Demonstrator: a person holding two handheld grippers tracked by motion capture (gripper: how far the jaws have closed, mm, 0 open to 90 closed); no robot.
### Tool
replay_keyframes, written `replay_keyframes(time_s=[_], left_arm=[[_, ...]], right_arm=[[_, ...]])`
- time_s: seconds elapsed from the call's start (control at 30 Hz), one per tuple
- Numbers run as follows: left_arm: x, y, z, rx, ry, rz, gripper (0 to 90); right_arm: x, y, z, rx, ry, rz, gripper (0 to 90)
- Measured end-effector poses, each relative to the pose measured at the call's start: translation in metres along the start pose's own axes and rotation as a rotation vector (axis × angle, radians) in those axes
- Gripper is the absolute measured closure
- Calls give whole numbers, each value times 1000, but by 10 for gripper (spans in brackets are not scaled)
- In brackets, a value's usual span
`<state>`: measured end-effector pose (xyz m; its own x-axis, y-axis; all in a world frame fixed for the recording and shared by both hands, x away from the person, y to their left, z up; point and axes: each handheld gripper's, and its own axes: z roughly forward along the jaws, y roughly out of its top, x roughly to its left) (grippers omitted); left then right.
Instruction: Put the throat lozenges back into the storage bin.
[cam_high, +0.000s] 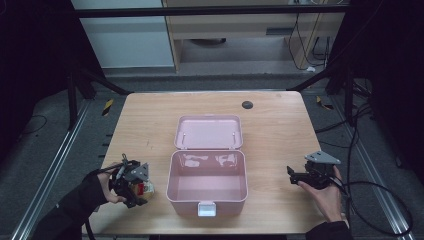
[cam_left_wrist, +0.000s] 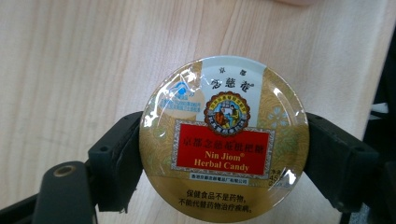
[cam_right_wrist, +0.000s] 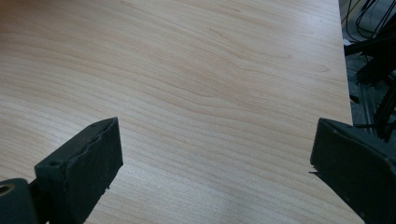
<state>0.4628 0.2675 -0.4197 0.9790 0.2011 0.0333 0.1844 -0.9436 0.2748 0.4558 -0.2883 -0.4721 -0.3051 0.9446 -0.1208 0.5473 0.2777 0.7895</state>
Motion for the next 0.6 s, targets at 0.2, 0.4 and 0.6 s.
replay_keyframes(time_s=[0.2, 0.4, 0.6], left_arm=[[-2, 6, -27, -23, 24, 2, 195], [-3, 17, -48, -40, 40, 24, 195], [-4, 30, -67, -54, 45, 42, 195]], right_arm=[[0, 0, 0, 2, 3, 0, 27], [2, 0, 1, 6, 6, -1, 28], [2, -1, 1, 4, 7, -4, 28]])
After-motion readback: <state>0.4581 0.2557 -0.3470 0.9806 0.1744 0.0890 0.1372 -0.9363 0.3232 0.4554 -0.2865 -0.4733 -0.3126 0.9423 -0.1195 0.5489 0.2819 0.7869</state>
